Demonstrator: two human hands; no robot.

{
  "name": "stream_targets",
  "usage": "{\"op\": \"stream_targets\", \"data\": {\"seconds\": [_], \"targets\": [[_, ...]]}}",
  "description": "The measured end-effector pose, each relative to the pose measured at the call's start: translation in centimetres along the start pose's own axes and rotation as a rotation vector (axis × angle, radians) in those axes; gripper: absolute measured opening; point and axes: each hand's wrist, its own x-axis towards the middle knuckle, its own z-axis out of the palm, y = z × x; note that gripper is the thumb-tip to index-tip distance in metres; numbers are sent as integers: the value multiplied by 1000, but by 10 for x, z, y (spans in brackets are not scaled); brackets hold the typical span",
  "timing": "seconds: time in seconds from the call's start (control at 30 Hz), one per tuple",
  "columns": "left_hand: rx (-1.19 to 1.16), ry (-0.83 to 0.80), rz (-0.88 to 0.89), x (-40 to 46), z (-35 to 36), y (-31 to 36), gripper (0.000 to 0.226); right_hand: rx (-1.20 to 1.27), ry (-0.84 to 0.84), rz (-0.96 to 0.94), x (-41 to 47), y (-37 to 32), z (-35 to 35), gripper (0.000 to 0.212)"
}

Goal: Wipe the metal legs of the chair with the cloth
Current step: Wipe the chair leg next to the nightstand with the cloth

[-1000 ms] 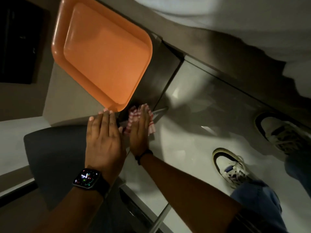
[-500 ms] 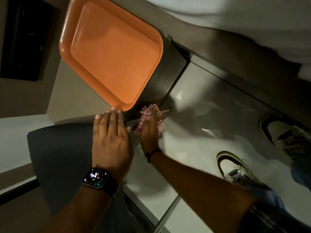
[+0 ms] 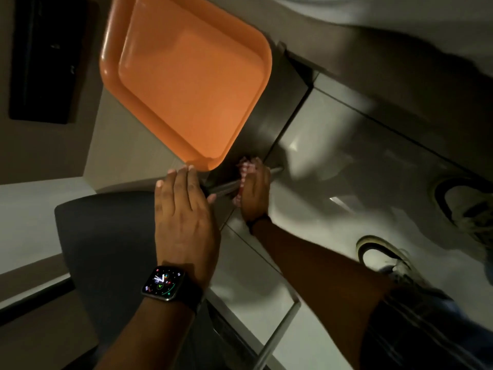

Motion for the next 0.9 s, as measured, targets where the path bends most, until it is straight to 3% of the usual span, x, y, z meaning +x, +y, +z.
{"op": "stream_targets", "data": {"seconds": [0.13,0.23,0.4,0.53,0.63,0.73,0.83,0.9], "targets": [[28,24,-3,-1,5,0,53,-151,-111,90,33,23,-20,52],[49,11,-11,-2,4,3,54,-250,-82,-104,4,19,-17,59],[93,-123,25,-4,-11,4,56,42,-87,-170,-62,-23,3,81],[157,-205,82,-1,-24,3,66,20,-107,-390,-77,-30,13,41],[120,-168,91,-1,-18,3,56,-89,-68,-442,-71,-17,12,52],[95,-109,101,0,-10,0,54,-101,-6,-367,-45,-1,8,69],[70,-87,96,-1,-5,-1,51,-264,158,-411,1,22,-1,59],[63,-68,89,-2,-4,0,50,-385,26,-348,29,29,-11,57]]}}
